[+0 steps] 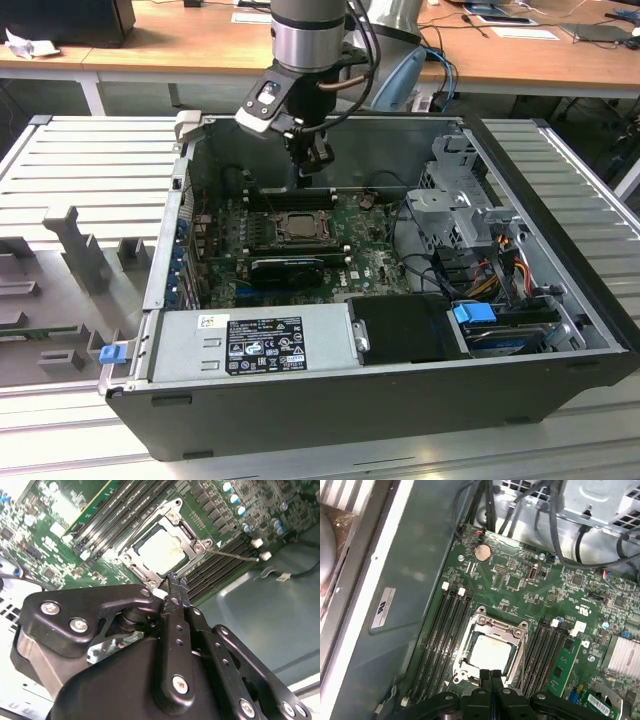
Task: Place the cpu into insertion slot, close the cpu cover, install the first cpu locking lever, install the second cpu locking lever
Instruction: 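Install the first cpu locking lever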
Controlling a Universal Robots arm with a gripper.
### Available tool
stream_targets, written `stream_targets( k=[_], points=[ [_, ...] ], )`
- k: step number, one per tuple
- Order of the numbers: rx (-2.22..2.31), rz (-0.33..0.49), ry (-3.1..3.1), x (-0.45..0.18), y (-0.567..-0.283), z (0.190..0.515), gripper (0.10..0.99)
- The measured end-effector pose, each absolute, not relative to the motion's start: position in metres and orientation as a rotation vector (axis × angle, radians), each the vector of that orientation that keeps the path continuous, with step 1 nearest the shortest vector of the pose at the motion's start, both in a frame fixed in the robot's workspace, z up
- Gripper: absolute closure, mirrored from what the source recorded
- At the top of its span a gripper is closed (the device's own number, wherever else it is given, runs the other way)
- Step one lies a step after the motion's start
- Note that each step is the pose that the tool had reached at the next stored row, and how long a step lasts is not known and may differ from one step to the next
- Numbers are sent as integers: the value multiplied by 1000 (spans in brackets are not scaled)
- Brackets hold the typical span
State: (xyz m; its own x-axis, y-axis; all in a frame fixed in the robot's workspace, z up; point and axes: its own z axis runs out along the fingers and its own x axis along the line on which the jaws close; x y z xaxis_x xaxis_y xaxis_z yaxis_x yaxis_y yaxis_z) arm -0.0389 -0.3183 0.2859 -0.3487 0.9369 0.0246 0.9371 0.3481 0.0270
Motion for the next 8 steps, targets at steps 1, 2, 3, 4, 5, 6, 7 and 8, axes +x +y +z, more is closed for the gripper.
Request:
stream_targets(
  k=[1,2,3,4,5,6,7,8],
  points=[
    [-1747,-56,-2604,-39,-318,286,980],
    [-1712,-56,-2626,-39,-318,286,980],
    [-1680,-56,-2647,-39,-318,286,980],
    [-1662,-56,-2658,-39,-318,286,980],
    [-1645,-56,-2668,-39,-318,286,980],
    [-1623,-56,-2681,-39,-318,286,980],
    [-1608,-56,-2690,-39,-318,286,980],
    [-1592,-56,-2699,-39,-318,286,980]
  ],
)
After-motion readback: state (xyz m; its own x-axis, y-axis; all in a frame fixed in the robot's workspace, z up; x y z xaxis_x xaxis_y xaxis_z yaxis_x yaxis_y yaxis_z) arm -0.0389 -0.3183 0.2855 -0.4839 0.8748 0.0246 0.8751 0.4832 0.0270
